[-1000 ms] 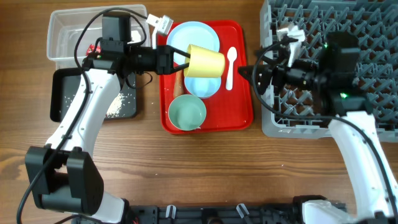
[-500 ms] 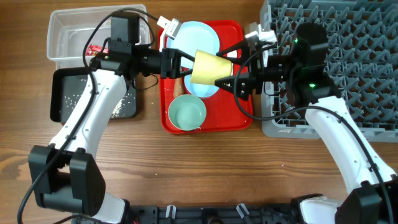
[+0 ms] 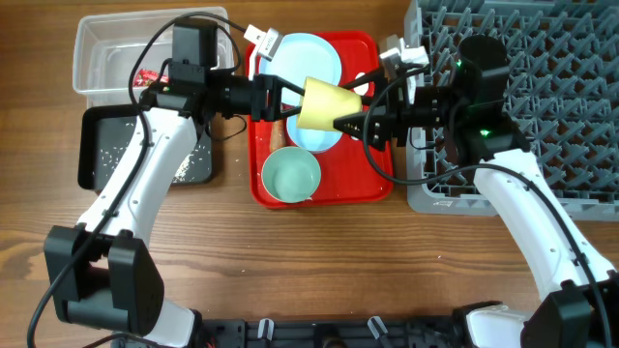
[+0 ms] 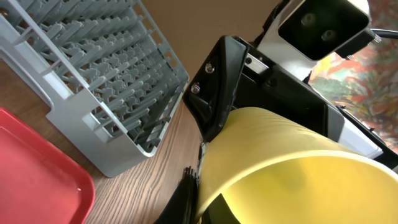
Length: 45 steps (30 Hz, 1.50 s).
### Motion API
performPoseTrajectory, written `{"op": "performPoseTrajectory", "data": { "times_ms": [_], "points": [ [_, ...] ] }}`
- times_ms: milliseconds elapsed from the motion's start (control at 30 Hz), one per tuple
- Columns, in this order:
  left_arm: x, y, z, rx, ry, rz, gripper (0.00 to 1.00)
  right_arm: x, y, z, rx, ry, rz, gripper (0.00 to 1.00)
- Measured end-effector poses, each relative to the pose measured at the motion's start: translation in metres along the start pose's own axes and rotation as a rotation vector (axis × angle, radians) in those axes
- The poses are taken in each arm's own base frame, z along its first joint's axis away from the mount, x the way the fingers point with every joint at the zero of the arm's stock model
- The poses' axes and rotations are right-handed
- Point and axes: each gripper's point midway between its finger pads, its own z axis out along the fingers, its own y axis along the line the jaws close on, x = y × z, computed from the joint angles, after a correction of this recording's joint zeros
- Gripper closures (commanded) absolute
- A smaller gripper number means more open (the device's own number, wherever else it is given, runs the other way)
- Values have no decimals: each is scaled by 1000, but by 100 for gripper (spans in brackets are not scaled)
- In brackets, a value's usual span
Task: Sort waste into correct bins and load items into the dishwasher rack
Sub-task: 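Place the yellow cup into the dishwasher rack with the right gripper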
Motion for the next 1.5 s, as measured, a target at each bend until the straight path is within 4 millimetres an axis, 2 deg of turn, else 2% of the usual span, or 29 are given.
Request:
{"op": "performPoseTrajectory", "data": {
  "times_ms": [233,333,433,500,600,700,833,967,1000,1033,1133,1233,1300,1367,1400,1433,1500],
  "points": [
    [-1,1,0,-5,-2,6,96,4,0,1,0,9,28,22],
    [-1,0,0,-4,-2,6,96,4,-1,2,7,10,30,31],
    [-1,0,0,0,-1,8,96,5,-2,2,15,10,32,49],
    [-1,-1,0,3,-1,9,96,5,-3,2,15,11,35,52],
    [-1,0,0,0,-2,6,81,5,-3,2,15,11,40,52],
    [-2,1,0,-8,-5,7,72,6,-1,3,3,14,40,52],
    [-2,2,0,-12,-6,7,70,3,-5,-4,21,2,70,52],
    [-2,3,0,-19,-8,7,69,-3,-36,-51,146,-60,179,52],
    [-2,3,0,-19,-8,7,69,0,-39,-56,159,-62,215,52],
    [-2,3,0,-19,-8,7,69,0,-52,-81,223,-95,258,52],
    [-4,6,0,-38,-13,10,69,17,-71,-117,338,-129,427,52],
    [-5,14,-1,-85,-24,7,69,36,-83,-135,440,-129,555,52],
    [-6,28,-2,-163,-38,-11,69,60,-87,-142,555,-75,701,52],
    [-6,47,-7,-275,-54,-42,69,64,-86,-151,668,-16,773,52],
    [-5,58,-10,-337,-61,-59,69,62,-83,-158,747,24,798,51],
    [-3,74,-16,-433,-70,-84,69,54,-79,-168,842,67,795,52],
    [0,93,-27,-556,-81,-110,69,36,-69,-184,995,123,757,52]
  ]
}}
